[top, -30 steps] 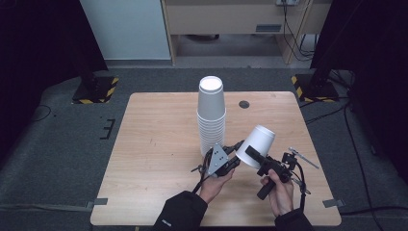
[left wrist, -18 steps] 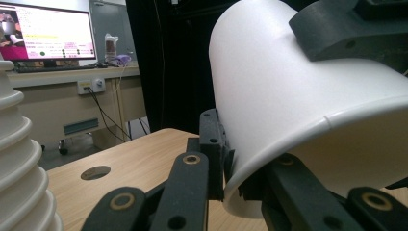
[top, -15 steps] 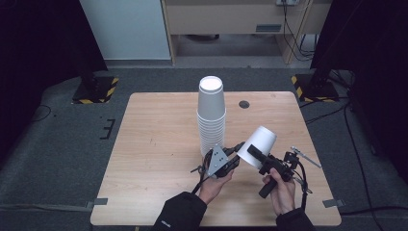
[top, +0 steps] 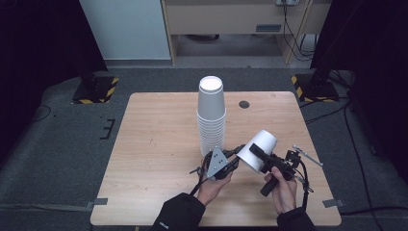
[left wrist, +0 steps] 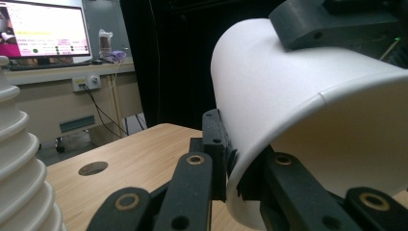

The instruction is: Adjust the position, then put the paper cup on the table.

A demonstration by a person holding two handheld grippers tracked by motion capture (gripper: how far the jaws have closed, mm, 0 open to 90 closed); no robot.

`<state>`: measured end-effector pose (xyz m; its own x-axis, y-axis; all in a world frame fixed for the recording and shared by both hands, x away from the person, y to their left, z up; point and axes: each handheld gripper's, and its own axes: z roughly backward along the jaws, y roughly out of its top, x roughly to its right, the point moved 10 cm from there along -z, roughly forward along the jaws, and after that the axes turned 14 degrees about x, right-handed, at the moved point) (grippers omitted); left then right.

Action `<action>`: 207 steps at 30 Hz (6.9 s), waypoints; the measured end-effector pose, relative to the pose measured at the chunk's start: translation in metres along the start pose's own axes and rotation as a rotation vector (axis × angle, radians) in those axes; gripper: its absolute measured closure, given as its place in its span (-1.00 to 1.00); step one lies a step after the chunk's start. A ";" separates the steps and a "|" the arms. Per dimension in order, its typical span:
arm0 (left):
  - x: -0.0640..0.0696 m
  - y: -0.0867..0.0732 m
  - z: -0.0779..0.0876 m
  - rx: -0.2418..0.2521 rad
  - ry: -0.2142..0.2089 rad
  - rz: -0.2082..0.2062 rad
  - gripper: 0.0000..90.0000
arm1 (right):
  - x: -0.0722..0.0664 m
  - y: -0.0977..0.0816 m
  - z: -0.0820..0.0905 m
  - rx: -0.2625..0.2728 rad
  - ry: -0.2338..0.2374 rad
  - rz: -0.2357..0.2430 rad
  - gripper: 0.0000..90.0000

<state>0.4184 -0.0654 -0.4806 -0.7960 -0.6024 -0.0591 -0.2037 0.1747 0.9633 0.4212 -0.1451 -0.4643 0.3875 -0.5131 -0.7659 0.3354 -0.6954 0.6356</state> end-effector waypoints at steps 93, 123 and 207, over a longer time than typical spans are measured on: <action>-0.098 0.062 0.179 -0.191 0.169 0.006 0.94 | 0.109 0.038 0.032 -0.111 -0.345 0.749 -0.79; -0.203 0.054 0.263 -0.424 0.518 0.024 0.94 | 0.156 -0.004 0.044 -0.434 -0.420 0.846 -0.87; -0.215 0.023 0.290 -1.243 0.593 0.289 0.82 | 0.171 -0.014 0.052 -0.512 -0.444 0.795 -0.93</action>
<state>0.4197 0.2940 -0.5212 -0.3040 -0.9527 -0.0043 0.8014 -0.2582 0.5395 0.4387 -0.2492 -0.6096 0.3403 -0.9403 -0.0098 0.4861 0.1670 0.8578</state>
